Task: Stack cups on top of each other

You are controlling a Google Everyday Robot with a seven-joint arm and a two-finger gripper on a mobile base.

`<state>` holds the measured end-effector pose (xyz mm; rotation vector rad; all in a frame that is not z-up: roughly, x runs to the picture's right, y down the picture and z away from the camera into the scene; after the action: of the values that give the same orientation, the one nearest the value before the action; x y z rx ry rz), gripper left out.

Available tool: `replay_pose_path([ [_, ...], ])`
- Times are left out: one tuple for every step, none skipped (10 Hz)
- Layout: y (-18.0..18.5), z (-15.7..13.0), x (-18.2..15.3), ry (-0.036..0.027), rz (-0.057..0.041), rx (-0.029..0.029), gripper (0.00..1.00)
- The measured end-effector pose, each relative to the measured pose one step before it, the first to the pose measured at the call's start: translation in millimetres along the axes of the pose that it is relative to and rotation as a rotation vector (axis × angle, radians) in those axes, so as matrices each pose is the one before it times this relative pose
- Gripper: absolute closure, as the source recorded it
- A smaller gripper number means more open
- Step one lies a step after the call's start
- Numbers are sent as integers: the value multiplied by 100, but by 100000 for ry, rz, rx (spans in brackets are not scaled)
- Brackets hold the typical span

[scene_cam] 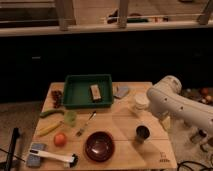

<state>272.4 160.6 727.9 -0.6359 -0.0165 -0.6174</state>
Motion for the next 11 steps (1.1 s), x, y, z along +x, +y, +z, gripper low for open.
replay_pose_path([
  [-26,124,-74,-92,-1823,-11,20],
  [42,195,-26,-92,-1918,-133,20],
  [-11,169,-63,-204,-1892,5,20],
  [-38,140,-78,-158,-1619,21,20],
  [-28,164,-62,-137,-1945,-4,20],
  [23,64,-43,-97,-1276,-88,20],
  [2,113,-50,-61,-1493,-136,20],
  [-1,168,-39,2,-1651,-133,20],
  [-100,225,-137,70,-3044,2,20],
  [-74,137,-103,-94,-1962,18,20],
  [-30,99,-44,-33,-1429,52,20],
])
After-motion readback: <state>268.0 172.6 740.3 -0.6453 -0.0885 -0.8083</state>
